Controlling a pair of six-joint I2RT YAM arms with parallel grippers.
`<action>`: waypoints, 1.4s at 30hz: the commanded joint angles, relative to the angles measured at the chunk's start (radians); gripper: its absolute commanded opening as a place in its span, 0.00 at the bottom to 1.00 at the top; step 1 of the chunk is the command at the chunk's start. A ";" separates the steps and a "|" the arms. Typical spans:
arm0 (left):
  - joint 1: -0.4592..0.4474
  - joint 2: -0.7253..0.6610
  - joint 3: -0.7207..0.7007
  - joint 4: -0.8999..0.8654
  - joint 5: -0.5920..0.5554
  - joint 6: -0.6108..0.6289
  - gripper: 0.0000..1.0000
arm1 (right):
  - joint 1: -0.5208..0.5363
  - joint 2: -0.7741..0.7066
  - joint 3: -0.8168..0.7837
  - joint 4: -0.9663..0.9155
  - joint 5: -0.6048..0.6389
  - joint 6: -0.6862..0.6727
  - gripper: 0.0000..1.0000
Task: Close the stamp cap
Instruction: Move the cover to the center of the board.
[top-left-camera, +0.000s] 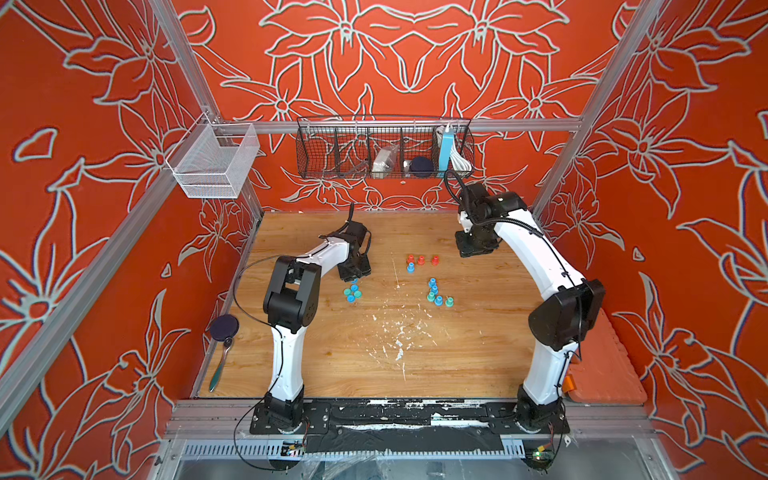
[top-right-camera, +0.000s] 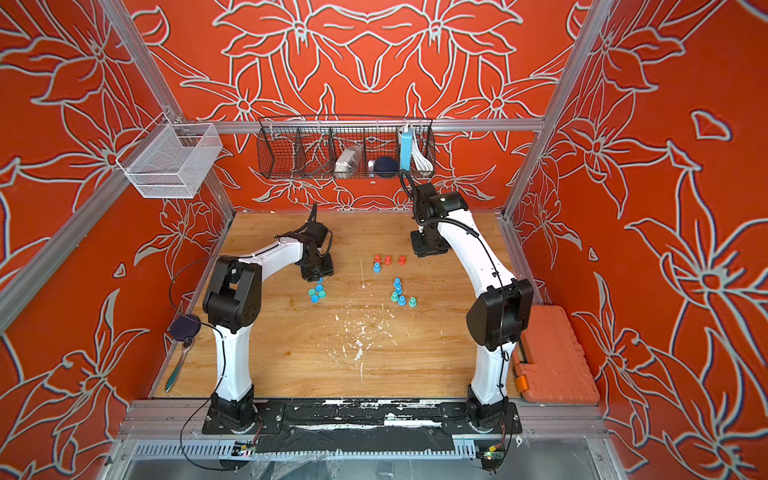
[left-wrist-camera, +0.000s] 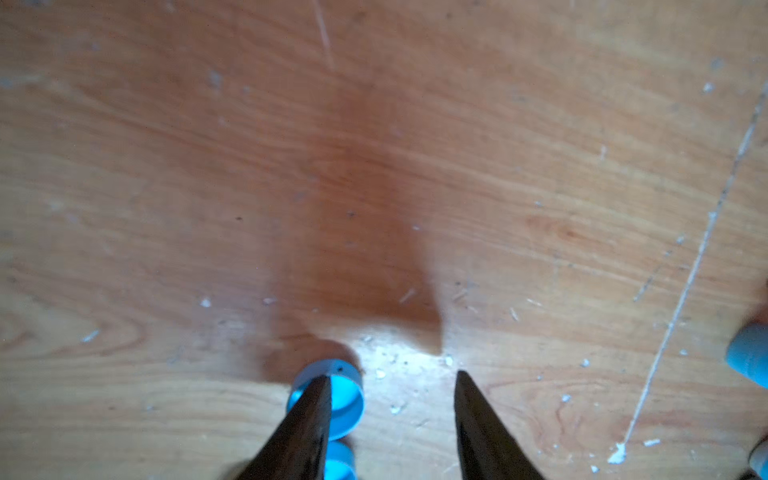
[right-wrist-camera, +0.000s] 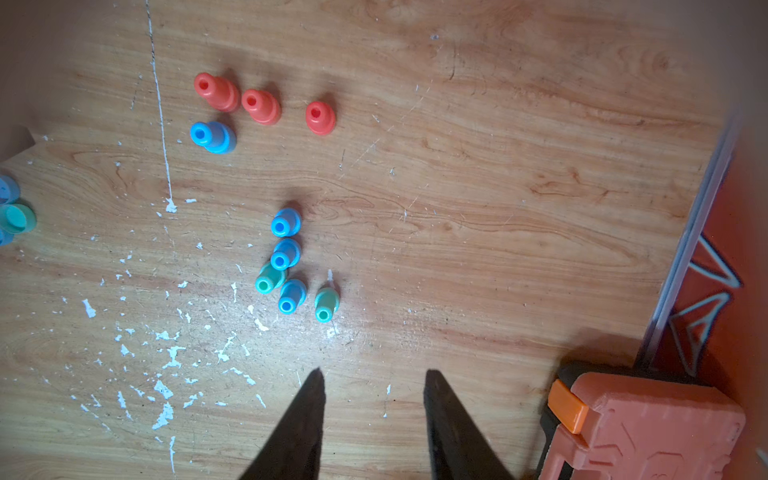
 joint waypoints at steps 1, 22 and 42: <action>-0.061 0.066 0.014 -0.034 0.014 -0.028 0.49 | -0.012 -0.041 -0.036 0.000 0.022 -0.012 0.42; -0.299 -0.012 -0.028 -0.062 -0.008 -0.119 0.50 | -0.033 -0.135 -0.160 0.041 -0.016 -0.005 0.42; -0.318 -0.147 0.027 -0.129 0.000 -0.076 0.51 | -0.025 -0.121 -0.287 0.157 -0.181 0.046 0.40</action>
